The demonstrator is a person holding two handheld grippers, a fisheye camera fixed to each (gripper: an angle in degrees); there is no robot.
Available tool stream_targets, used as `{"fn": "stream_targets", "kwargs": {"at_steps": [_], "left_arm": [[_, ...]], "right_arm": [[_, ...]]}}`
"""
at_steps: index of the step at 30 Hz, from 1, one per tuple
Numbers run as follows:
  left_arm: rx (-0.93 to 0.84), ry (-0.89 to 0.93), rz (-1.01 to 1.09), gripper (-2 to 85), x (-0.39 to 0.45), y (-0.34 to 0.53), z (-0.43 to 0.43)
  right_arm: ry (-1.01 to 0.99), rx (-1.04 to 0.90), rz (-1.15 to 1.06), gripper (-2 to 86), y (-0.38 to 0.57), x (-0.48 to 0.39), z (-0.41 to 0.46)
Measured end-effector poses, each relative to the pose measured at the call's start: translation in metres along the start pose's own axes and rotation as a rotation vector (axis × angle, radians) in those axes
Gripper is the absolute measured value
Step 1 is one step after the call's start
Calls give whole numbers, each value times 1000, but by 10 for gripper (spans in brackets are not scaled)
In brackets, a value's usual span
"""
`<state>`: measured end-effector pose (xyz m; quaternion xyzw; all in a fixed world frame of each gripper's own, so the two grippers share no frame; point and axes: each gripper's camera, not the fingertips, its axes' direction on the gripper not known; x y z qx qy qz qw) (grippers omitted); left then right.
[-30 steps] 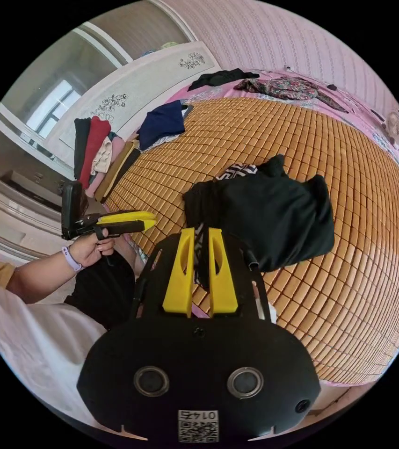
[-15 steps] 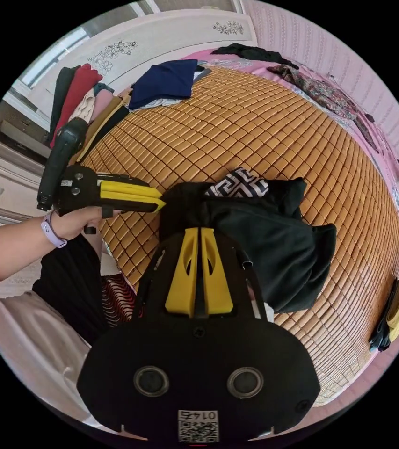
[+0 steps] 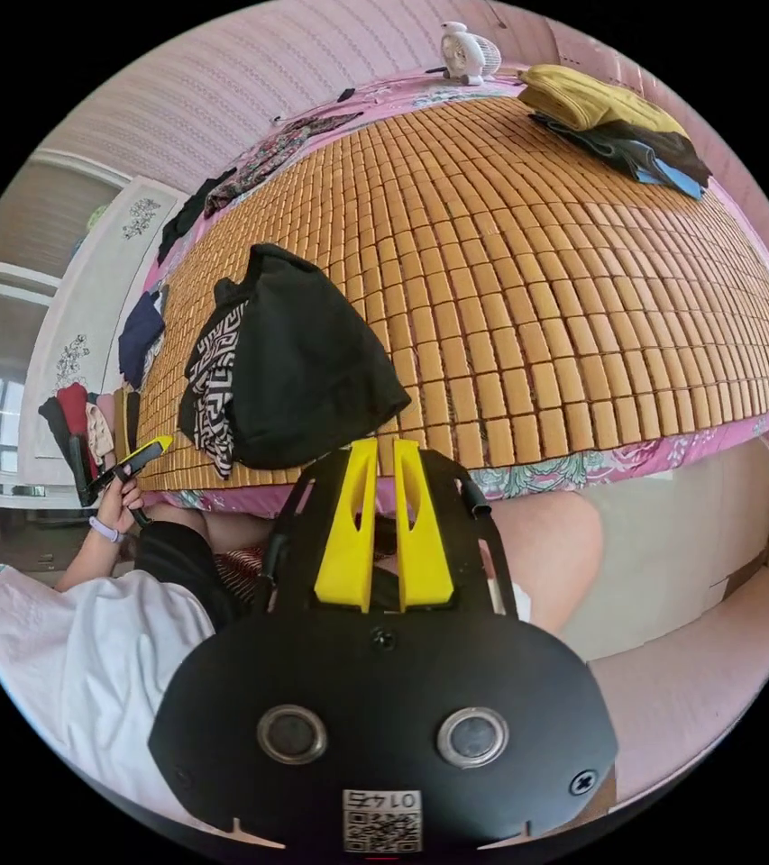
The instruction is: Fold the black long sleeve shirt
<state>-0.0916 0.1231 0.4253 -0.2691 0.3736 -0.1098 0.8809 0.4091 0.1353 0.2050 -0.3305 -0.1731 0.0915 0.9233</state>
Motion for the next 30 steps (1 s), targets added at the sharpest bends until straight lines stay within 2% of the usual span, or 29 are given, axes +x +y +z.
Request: {"fn": "stream_targets", "kwargs": {"at_steps": [5, 8, 11, 13, 16, 19, 23, 24, 27, 30], "left_arm": [[34, 27, -64, 11, -3, 20, -19], [79, 52, -52, 54, 5, 22, -29], [113, -15, -6, 82, 23, 15, -34], [19, -57, 29, 91, 36, 6, -23], [-102, -174, 58, 65, 53, 4, -14], [-132, -196, 122, 20, 66, 14, -22], [-78, -90, 99, -1, 66, 30, -59], [-16, -11, 86, -4, 63, 34, -84], [163, 150, 68, -8, 57, 38, -158], [350, 224, 106, -10, 62, 38, -246]], "right_arm": [[77, 39, -52, 78, -15, -7, -3], [92, 76, -117, 106, -25, -16, -5], [125, -6, -140, 107, -29, -19, 8], [155, -50, -156, 94, -24, -19, 11], [179, 18, -154, 39, -3, -13, -9], [40, 47, -123, 4, 16, 7, -37], [-397, 92, -64, -2, 28, 47, -90], [-517, 151, -58, -1, 29, 56, -113], [-694, 290, -112, 1, 24, 62, -176], [-754, 415, -209, 2, 17, 46, -247]]}}
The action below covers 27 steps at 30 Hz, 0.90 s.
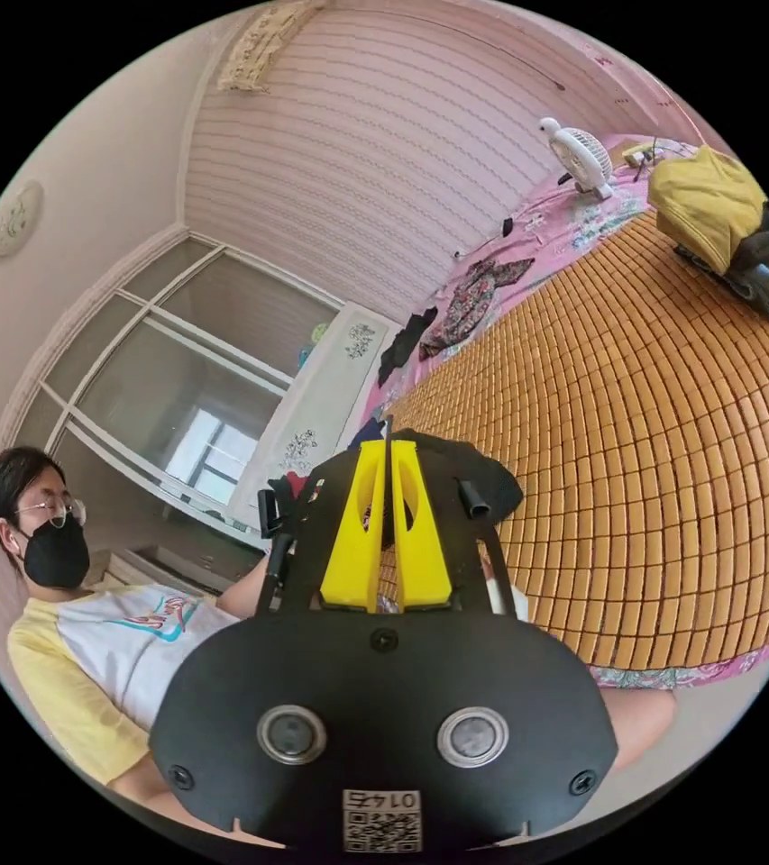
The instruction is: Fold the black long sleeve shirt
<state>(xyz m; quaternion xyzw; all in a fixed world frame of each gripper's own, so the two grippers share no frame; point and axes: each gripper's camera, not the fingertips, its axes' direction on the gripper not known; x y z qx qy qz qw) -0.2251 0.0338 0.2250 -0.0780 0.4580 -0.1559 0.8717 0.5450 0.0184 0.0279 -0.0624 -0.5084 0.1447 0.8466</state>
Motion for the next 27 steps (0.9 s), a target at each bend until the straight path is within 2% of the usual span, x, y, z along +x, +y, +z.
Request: {"fn": "stream_targets", "kwargs": {"at_steps": [7, 10, 12, 14, 18, 24, 27], "left_arm": [[510, 50, 217, -10, 101, -47, -230], [601, -49, 301, -10, 151, -52, -305], [615, -165, 351, -10, 181, -52, -332], [658, -222, 380, -10, 203, -46, -356], [796, -122, 443, -10, 239, -15, -413], [982, -20, 554, -10, 289, 40, -482], [1098, 44, 623, -10, 310, 68, -519]], "right_arm": [[-181, 226, -270, 3, -64, -139, -74], [-130, 253, -392, 2, -78, -207, -95], [-20, 269, -495, 2, -79, -260, -103], [-48, 324, -556, 1, -75, -291, -118], [-118, 464, -675, 1, -51, -349, -163], [-131, 542, -885, 0, 2, -426, -213], [-266, 560, -966, -1, 23, -460, -238]]}}
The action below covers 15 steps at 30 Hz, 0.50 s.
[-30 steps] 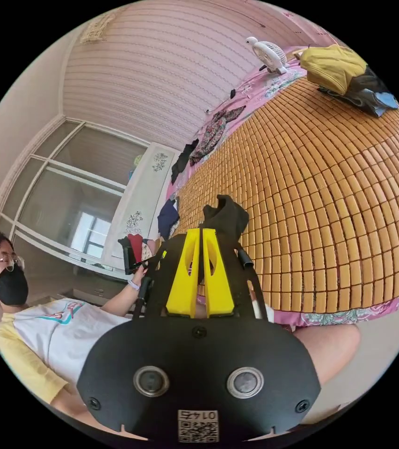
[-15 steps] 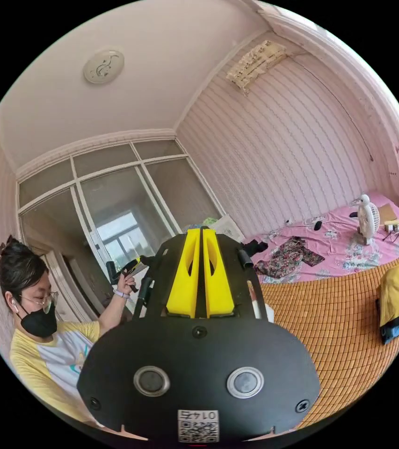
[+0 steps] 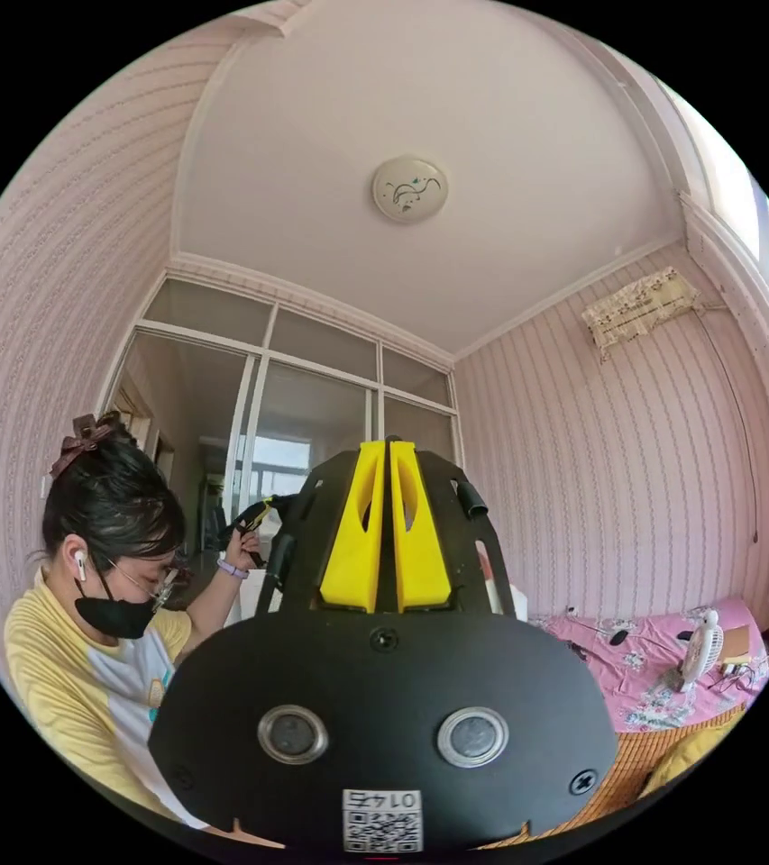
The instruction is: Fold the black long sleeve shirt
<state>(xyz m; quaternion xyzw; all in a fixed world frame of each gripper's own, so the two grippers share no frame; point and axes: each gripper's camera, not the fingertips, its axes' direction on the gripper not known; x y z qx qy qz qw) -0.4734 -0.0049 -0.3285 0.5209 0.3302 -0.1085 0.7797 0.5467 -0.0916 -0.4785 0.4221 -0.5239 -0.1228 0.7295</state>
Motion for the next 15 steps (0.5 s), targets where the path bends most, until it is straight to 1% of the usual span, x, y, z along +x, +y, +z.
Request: {"fn": "stream_targets", "kwargs": {"at_steps": [1, 3, 5, 6, 8, 9, 10, 11, 13, 15], "left_arm": [[51, 13, 22, -10, 7, -11, -11], [100, 32, 44, -10, 12, -23, -19], [96, 2, 62, -10, 12, -28, -15], [66, -23, 56, -10, 6, -26, -5], [-15, -60, 19, -10, -11, -13, 19], [-92, -114, -4, -10, -25, 2, 39], [-182, -178, -26, -10, -42, 20, 62], [-232, -209, -44, -10, -51, 31, 74], [-412, -271, -162, -10, -93, 79, 124], [-501, -307, -237, -10, -118, 113, 156]], "right_arm": [[5, -1, -21, -1, -6, -7, 0], [80, -31, -124, -2, -22, -30, 7], [127, -76, -151, -2, -24, -31, 20], [157, -120, -136, -2, -20, -23, 32], [217, -218, -80, -2, -6, 2, 55], [262, -289, -36, -2, 8, 24, 71], [278, -320, -6, -2, 16, 36, 79], [297, -381, 63, -2, 34, 63, 95], [354, -501, 165, -2, 66, 107, 123], [445, -639, 253, -2, 106, 160, 158]]}}
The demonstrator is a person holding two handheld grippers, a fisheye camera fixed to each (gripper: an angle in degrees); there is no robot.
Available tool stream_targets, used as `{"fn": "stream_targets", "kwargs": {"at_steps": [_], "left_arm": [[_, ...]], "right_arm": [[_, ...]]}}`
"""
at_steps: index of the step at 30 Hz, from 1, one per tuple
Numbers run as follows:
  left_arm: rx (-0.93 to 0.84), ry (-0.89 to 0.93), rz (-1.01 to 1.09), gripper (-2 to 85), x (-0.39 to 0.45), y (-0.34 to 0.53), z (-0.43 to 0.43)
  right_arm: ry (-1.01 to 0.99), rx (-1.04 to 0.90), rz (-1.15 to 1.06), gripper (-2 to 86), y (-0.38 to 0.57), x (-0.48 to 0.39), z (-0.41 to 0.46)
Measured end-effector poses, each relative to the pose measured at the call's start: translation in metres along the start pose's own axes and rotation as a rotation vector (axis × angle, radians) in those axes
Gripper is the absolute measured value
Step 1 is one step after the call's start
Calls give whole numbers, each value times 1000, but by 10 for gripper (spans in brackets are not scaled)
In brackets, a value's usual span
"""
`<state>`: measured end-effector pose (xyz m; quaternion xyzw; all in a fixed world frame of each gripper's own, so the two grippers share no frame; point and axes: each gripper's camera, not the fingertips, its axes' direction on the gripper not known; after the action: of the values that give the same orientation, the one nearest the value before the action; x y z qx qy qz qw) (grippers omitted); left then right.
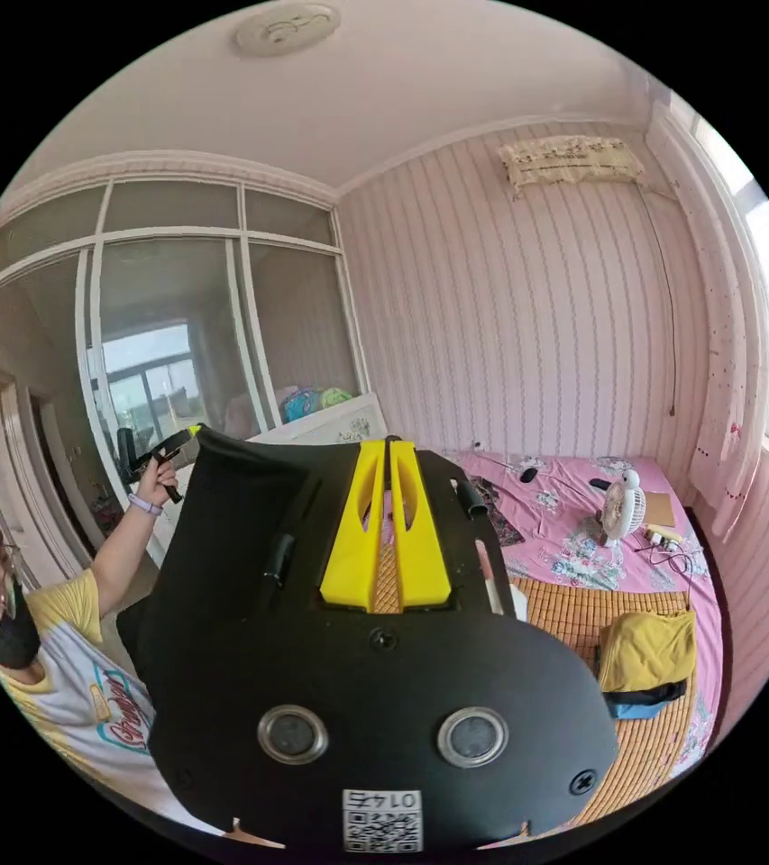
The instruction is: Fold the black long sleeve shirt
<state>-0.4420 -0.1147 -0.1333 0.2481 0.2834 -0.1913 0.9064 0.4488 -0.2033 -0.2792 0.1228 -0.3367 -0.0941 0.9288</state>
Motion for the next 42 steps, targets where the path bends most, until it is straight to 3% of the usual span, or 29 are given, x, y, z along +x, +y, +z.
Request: {"fn": "stream_targets", "kwargs": {"at_steps": [3, 8, 11, 16, 24, 28, 34, 42], "left_arm": [[-40, -46, -28, -10, -6, -11, 51], [298, 63, -20, -10, 7, -55, 24], [307, 93, 55, -10, 9, -42, 25], [-18, 72, 82, -10, -26, 71, 97], [-630, 83, -169, -9, -92, 350, 213], [-876, -7, -329, -9, -112, 459, 244], [-1051, -37, -456, -5, -129, 517, 255], [-1019, -56, -559, 29, -150, 520, 265]], "right_arm": [[-24, 16, 70, -2, -34, 18, 27], [-95, 423, -60, -1, -71, -3, -25], [-117, 426, -137, -1, -47, -2, -17], [14, 181, -117, 0, 54, 41, 51], [89, -370, 449, 2, 323, 167, 194], [118, -581, 635, 3, 408, 189, 233], [173, -734, 728, 11, 470, 196, 246], [330, -715, 721, 87, 483, 205, 252]]}}
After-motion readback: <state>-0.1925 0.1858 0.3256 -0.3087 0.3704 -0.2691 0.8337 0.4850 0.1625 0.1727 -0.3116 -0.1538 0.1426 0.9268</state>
